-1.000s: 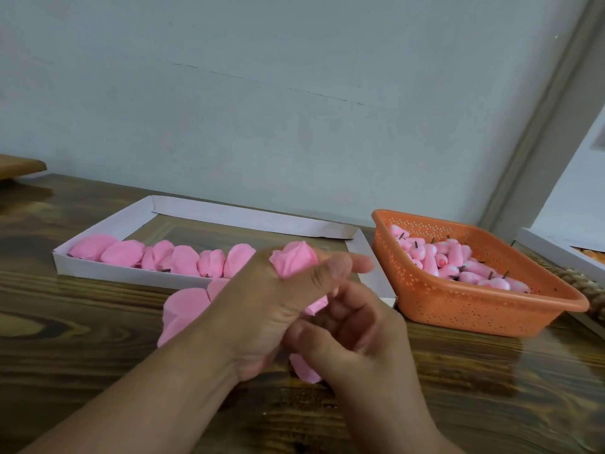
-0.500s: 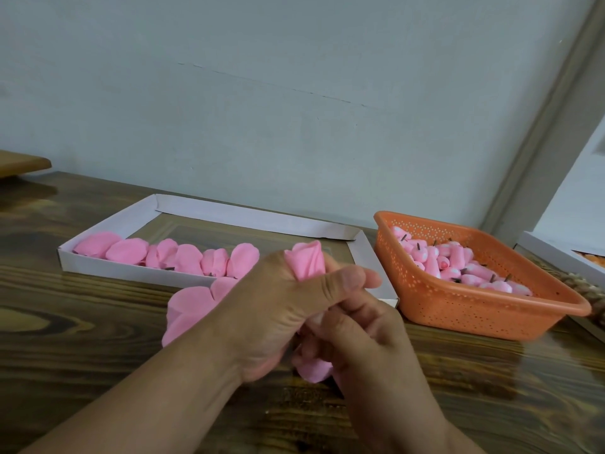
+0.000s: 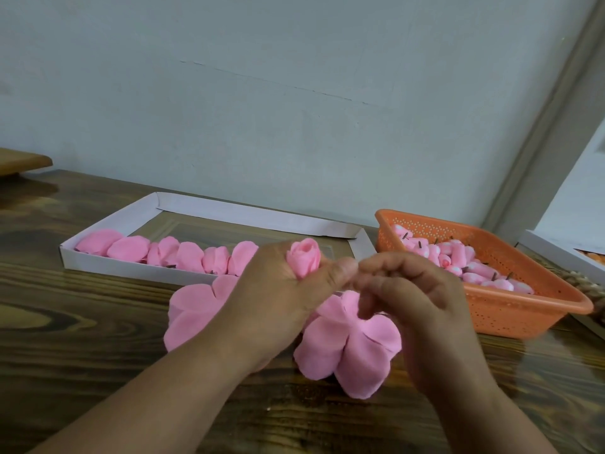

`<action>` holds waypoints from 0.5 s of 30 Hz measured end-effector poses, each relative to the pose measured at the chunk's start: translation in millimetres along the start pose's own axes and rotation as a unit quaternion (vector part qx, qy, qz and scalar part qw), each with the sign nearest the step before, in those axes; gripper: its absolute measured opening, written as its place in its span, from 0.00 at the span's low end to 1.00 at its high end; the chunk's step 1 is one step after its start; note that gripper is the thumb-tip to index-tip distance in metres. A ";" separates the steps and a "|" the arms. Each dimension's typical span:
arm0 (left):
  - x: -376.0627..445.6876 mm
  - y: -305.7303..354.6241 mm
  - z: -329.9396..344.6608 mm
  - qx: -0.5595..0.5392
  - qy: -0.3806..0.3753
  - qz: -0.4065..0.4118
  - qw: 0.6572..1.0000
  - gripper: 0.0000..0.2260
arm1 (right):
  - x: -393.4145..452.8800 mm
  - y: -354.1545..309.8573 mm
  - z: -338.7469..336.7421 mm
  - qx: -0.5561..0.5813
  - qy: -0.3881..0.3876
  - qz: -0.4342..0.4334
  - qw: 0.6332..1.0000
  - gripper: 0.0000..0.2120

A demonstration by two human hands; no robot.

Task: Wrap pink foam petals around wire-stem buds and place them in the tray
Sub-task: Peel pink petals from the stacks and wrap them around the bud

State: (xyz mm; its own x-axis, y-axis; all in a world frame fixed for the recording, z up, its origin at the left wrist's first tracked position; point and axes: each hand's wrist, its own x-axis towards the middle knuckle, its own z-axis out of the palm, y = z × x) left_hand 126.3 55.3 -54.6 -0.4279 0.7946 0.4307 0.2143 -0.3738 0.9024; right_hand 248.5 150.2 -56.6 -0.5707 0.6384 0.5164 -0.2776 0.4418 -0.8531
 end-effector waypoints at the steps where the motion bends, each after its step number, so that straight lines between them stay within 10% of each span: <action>1: -0.3 -1.9 0.2 0.034 0.008 0.007 0.999 0.18 | -0.2 -2.0 1.1 -0.016 0.004 -0.028 0.999 0.08; 6: 5.0 -11.8 7.3 0.114 0.031 -0.017 0.993 0.11 | -7.8 -5.8 12.9 -0.131 -0.029 -0.115 0.984 0.14; 15: 3.6 -8.5 11.4 -0.219 0.072 -0.179 0.956 0.24 | -22.0 7.9 35.3 -0.256 0.043 -0.253 0.932 0.08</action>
State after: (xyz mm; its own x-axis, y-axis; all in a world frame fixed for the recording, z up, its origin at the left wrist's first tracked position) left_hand 133.0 66.7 -60.8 -0.5284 0.8468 0.0613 -0.3432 -0.2791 0.8969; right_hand 231.6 117.4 -77.4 -0.3964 0.3045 0.8661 -0.0770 0.9291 -0.3618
